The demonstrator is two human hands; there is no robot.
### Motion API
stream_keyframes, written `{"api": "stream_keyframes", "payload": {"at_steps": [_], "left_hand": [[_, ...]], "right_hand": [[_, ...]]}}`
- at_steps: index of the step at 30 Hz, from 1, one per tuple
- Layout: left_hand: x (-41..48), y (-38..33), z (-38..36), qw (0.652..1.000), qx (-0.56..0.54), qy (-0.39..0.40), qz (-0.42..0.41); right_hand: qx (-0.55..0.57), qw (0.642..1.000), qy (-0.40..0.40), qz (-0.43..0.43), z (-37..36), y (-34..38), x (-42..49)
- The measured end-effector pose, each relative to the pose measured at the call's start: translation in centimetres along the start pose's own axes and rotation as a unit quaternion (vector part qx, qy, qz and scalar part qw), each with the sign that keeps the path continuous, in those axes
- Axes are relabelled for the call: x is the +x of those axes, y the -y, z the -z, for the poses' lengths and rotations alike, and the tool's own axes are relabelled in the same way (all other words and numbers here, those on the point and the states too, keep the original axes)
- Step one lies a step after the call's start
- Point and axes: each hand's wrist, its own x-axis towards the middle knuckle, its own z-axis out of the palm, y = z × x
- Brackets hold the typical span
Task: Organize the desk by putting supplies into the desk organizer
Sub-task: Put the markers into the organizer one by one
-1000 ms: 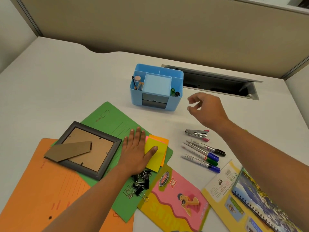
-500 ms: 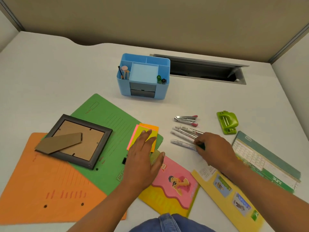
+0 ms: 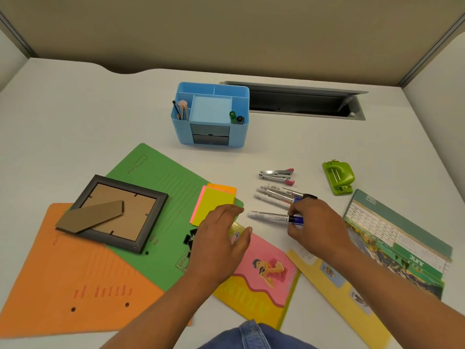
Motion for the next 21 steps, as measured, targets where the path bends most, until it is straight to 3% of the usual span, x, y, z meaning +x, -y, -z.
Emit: {"api": "stream_keyframes", "payload": {"at_steps": [4, 8, 12, 17, 21], "left_hand": [[0.7, -1.0, 0.8, 0.999, -0.005, -0.001, -0.046], [2.2, -2.5, 2.2, 0.994, 0.017, 0.051, -0.094], [3.9, -3.4, 3.0, 0.988, 0.055, 0.033, -0.144], [5.9, -3.6, 4.0, 0.986, 0.051, 0.002, -0.158], [8.9, -3.7, 6.2, 0.992, 0.013, -0.045, -0.118]], "right_hand": [[0.127, 0.991, -0.035, 0.014, 1.8, 2.2, -0.9], [0.232, 0.971, -0.058, 0.012, 3.6, 4.9, -1.3], [0.316, 0.946, -0.069, 0.015, 4.9, 6.7, -1.4], [0.395, 0.916, -0.071, 0.006, 5.6, 7.3, -1.0], [0.428, 0.9, -0.082, -0.027, 5.4, 6.4, -0.6]]}}
